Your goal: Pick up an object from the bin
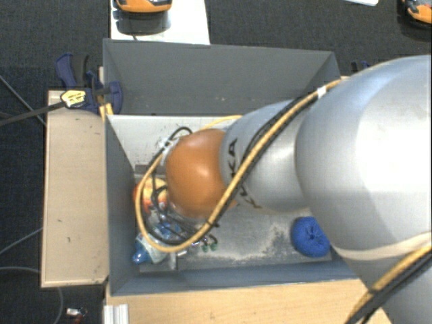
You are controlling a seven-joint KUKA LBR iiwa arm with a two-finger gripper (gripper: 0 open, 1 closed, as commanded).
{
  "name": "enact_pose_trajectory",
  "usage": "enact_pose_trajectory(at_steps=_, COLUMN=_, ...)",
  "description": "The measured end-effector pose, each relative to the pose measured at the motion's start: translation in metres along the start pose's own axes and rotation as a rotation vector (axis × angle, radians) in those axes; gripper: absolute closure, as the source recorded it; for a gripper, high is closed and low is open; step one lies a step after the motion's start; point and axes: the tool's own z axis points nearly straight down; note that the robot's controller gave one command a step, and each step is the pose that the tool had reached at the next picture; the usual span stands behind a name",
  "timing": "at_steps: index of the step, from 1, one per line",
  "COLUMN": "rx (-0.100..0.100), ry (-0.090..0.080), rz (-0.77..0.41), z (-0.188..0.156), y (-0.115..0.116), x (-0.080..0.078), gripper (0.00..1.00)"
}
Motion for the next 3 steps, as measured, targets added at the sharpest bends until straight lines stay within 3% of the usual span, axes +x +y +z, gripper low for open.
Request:
enact_pose_trajectory(at_steps=1, rx=-0.001, ry=0.004, rz=0.032, z=0.0072, y=-0.0006, x=-0.0003, gripper=1.00)
enact_pose_trajectory(at_steps=3, rx=-0.001, ry=0.005, rz=0.036, z=-0.0027, y=-0.0006, x=0.0006, gripper=1.00)
